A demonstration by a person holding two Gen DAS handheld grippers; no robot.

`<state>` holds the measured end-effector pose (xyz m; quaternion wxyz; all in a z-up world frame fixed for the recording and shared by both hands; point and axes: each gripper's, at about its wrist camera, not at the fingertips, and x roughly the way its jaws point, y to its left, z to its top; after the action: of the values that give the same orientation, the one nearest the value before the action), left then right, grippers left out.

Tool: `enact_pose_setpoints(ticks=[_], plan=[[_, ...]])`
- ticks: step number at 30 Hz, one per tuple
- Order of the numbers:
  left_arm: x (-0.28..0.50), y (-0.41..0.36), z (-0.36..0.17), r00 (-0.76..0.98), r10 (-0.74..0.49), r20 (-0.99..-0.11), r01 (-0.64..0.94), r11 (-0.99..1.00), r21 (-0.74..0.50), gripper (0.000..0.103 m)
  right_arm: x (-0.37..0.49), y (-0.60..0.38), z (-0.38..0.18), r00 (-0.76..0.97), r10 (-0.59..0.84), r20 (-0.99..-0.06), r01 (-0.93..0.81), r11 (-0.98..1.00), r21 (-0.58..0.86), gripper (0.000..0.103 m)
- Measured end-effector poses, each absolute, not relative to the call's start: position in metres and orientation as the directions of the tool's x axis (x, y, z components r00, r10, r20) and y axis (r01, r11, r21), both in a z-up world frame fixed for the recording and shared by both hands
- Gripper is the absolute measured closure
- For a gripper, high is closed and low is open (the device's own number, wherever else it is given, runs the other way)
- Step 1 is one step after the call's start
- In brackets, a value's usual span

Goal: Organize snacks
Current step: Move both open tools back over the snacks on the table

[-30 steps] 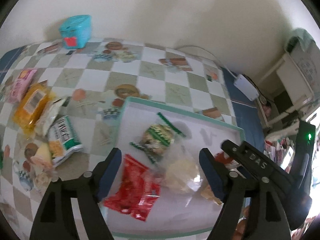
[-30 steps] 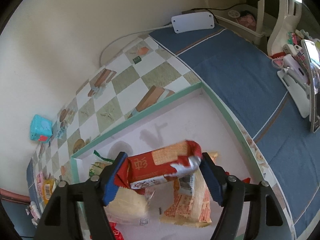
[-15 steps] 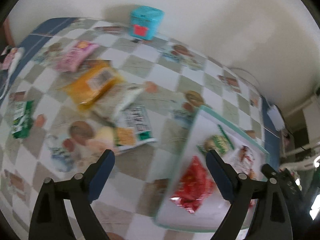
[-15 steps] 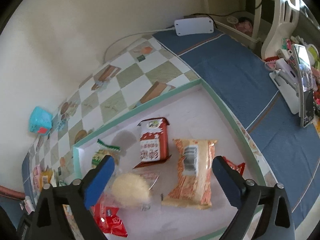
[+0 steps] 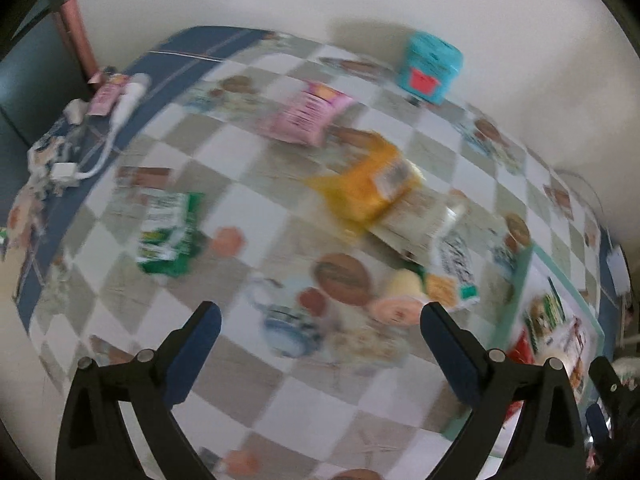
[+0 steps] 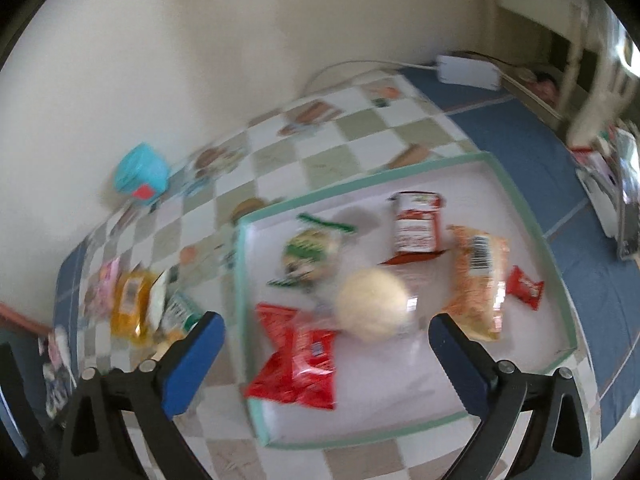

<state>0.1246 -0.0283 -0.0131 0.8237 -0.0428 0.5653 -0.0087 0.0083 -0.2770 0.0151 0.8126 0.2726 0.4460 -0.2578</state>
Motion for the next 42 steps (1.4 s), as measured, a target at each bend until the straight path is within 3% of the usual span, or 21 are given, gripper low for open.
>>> enact_pose_setpoints(ticks=[16, 42], plan=[[0.139, 0.08, -0.008, 0.361, 0.048, -0.931, -0.227, 0.973, -0.038, 0.003, 0.052, -0.196, -0.003, 0.451, -0.077, -0.889, 0.493, 0.852, 0.177, 0.0], [0.156, 0.121, -0.037, 0.295, -0.008, -0.955, -0.296, 0.95, -0.099, 0.003, 0.095, -0.15, -0.035, 0.449, 0.035, -0.893, 0.399, 0.886, 0.235, 0.0]])
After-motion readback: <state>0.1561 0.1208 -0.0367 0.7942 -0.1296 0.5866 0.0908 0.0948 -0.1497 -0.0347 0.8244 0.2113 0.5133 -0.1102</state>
